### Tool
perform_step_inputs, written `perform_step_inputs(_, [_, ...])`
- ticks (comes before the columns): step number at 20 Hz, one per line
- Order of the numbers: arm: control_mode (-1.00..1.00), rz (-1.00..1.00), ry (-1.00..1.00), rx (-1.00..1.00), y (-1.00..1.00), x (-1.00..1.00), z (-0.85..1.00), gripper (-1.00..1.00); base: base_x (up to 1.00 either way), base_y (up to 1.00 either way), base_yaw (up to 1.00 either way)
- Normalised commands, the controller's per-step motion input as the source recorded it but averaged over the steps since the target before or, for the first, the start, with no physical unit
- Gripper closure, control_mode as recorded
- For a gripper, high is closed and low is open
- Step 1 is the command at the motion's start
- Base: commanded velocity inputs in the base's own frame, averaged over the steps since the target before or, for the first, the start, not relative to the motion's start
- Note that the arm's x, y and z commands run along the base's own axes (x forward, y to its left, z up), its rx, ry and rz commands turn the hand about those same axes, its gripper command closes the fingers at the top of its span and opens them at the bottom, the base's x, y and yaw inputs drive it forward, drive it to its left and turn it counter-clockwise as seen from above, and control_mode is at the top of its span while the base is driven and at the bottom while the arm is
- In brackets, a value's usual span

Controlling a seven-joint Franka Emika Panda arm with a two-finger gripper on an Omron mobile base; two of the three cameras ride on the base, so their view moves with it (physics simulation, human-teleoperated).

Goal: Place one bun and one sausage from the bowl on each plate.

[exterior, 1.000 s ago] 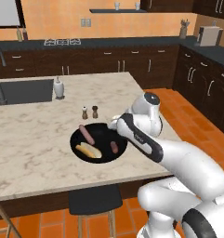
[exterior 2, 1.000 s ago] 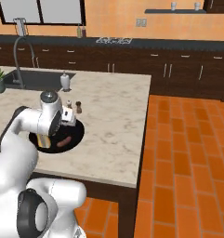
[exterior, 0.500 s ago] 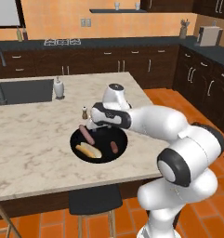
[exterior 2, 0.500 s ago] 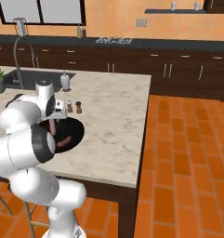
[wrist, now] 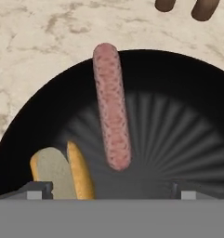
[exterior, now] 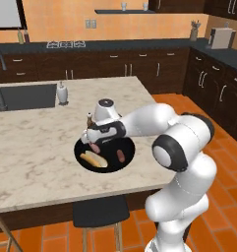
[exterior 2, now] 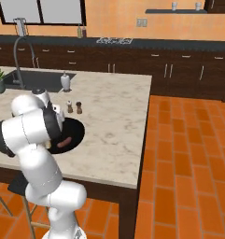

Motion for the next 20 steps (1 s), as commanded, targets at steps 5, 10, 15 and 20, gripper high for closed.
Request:
perform_step_inputs(5, [-1.0, -0.01, -0.09, 0.02, -0.01, 0.11, -0.23, -1.0, 0.0, 0.0, 0.0])
perform_step_inputs(10, [-1.0, 0.0, 0.06, 0.0, -0.03, 0.26, -0.19, -1.0, 0.0, 0.0, 0.0])
perform_step_inputs(15, [-1.0, 0.0, 0.07, 0.0, -0.02, 0.22, -0.41, -1.0, 0.0, 0.0, 0.0])
perform_step_inputs(20, [-1.0, 0.0, 0.02, 0.0, 0.0, 0.18, -0.41, -1.0, 0.0, 0.0, 0.0])
